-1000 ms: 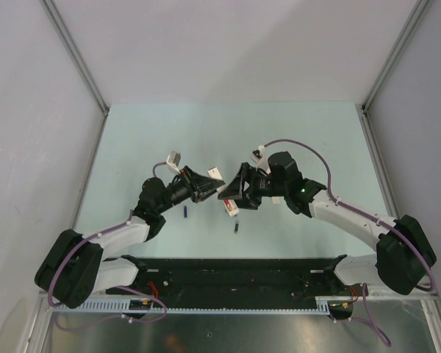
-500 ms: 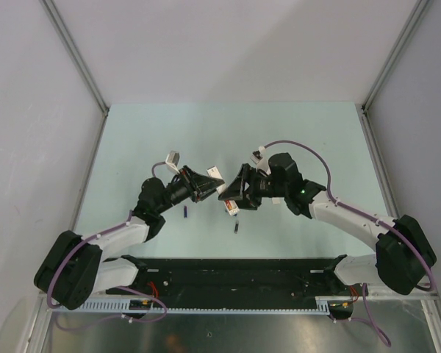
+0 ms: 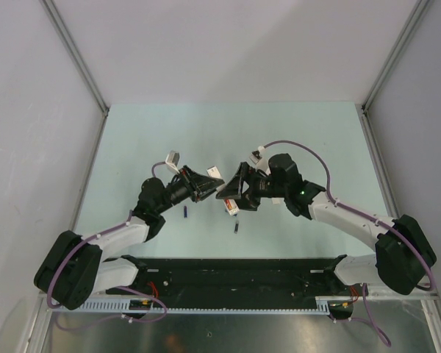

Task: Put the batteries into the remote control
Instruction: Load the battery into the remote control.

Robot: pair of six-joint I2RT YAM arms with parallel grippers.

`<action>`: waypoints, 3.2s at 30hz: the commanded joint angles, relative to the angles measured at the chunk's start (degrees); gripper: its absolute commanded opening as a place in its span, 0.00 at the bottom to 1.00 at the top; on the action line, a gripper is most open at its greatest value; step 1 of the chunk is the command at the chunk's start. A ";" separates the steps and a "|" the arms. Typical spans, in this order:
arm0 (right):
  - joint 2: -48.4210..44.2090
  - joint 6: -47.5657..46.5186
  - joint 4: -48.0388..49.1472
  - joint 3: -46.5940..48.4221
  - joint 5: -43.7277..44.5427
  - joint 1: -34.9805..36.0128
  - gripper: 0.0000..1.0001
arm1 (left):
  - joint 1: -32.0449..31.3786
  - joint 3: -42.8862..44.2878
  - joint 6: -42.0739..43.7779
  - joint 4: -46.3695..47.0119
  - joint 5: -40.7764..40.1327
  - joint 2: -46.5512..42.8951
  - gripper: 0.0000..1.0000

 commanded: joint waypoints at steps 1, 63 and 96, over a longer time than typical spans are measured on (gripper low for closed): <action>-1.63 0.23 1.77 0.63 -0.61 -0.36 0.87 | 0.39 1.20 0.94 2.89 -0.14 -0.73 0.00; -0.84 3.13 4.58 -2.88 -2.63 -0.54 0.59 | 2.32 1.55 -1.00 3.33 -3.05 -5.56 0.00; -13.58 -18.29 -19.48 6.61 8.07 -6.08 0.97 | 3.90 -3.89 1.11 3.33 -1.90 -5.12 0.00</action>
